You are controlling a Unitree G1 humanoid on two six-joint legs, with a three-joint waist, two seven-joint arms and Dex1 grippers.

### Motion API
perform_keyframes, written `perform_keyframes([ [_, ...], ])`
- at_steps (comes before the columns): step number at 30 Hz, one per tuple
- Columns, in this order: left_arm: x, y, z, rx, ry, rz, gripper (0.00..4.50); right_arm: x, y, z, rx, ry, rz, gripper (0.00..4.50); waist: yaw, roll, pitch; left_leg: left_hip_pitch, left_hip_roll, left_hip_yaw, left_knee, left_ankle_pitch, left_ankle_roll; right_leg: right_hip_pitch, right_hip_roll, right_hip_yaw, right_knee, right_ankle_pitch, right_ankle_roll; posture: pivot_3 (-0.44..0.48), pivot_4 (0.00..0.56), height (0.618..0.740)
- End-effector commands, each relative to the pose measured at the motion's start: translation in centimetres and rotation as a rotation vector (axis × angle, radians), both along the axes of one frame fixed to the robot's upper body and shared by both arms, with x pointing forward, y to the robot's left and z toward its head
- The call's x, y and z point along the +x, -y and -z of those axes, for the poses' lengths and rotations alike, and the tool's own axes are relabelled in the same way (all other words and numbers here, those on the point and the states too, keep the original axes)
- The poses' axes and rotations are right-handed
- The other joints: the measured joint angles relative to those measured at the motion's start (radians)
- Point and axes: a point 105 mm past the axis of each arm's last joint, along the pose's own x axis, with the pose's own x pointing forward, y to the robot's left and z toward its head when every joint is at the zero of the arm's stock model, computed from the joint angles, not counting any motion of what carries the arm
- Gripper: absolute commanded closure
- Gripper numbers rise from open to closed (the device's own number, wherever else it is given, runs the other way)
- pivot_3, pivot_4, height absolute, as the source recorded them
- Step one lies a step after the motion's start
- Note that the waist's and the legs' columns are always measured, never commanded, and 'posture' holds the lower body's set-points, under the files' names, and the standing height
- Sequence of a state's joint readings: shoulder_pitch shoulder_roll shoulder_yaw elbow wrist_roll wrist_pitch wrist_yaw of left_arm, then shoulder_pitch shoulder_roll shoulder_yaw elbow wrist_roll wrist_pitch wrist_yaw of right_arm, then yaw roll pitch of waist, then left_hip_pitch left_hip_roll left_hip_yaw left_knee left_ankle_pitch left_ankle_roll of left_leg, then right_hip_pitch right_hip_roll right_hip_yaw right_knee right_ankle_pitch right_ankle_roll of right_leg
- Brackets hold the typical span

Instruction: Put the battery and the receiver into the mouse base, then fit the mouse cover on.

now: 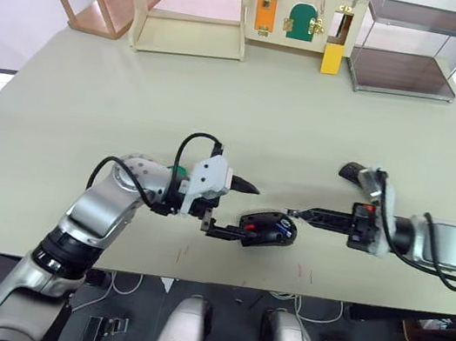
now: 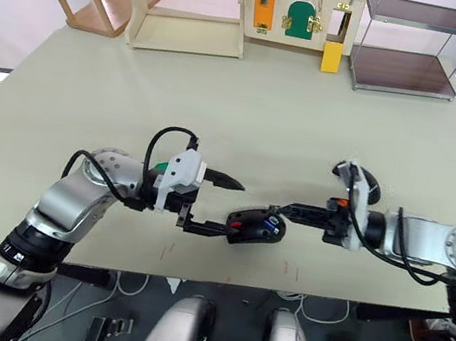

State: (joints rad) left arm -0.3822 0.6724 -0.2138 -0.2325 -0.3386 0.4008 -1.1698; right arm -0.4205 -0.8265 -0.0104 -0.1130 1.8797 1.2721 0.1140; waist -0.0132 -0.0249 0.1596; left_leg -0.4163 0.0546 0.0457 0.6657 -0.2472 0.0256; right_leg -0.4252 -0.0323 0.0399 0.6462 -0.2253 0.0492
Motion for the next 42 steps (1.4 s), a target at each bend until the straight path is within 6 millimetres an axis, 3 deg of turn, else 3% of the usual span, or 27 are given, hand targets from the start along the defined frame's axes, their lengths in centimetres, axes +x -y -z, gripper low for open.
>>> perform_keyframes([
  [1,0.0,0.0,-1.0,-0.043,0.036,-0.034,0.06,-0.6,0.8,-0.5,-0.052,0.136,-0.012,4.5,0.002,0.0,0.0,0.0,0.0,0.0,0.0,0.0,0.0,0.0,0.0,0.0,0.0,0.0,0.0,0.0,0.15,0.74],
  [9,-1.0,1.0,0.2,-0.078,-0.019,-0.058,0.06,-1.7,2.5,0.8,-0.119,0.436,0.011,4.5,0.004,0.0,0.0,0.0,0.0,0.0,0.003,0.0,0.0,0.001,0.0,0.0,0.0,0.0,0.002,0.0,0.15,0.74],
  [15,-0.5,1.4,0.7,-0.045,-0.009,-0.053,0.06,-2.5,4.5,2.4,-0.245,0.723,-0.086,4.5,0.003,0.0,0.0,0.002,0.0,0.0,0.004,0.0,0.0,0.003,0.0,0.0,0.0,-0.001,0.006,0.0,0.15,0.74],
  [24,0.2,2.2,1.9,0.021,-0.006,-0.045,0.06,-2.5,5.3,3.5,-0.331,1.003,-0.18,4.5,0.003,0.0,0.0,0.002,-0.001,0.001,0.005,0.0,0.0,0.003,0.001,0.001,0.0,0.001,0.004,0.0,0.15,0.74],
  [30,0.7,2.8,2.7,0.05,-0.008,-0.054,0.06,-1.9,4.6,2.3,-0.287,1.078,-0.169,4.5,0.003,0.0,0.0,0.002,-0.001,0.001,0.006,0.0,0.0,0.003,0.001,0.002,0.001,0.002,0.003,0.0,0.15,0.74],
  [42,1.3,4.4,3.9,0.055,-0.011,-0.054,0.06,-2.1,4.5,2.3,-0.28,1.122,-0.209,4.5,0.008,0.0,0.0,0.003,-0.001,0.001,0.006,0.0,0.0,0.003,0.0,0.001,0.001,0.002,0.002,0.0,0.15,0.74],
])
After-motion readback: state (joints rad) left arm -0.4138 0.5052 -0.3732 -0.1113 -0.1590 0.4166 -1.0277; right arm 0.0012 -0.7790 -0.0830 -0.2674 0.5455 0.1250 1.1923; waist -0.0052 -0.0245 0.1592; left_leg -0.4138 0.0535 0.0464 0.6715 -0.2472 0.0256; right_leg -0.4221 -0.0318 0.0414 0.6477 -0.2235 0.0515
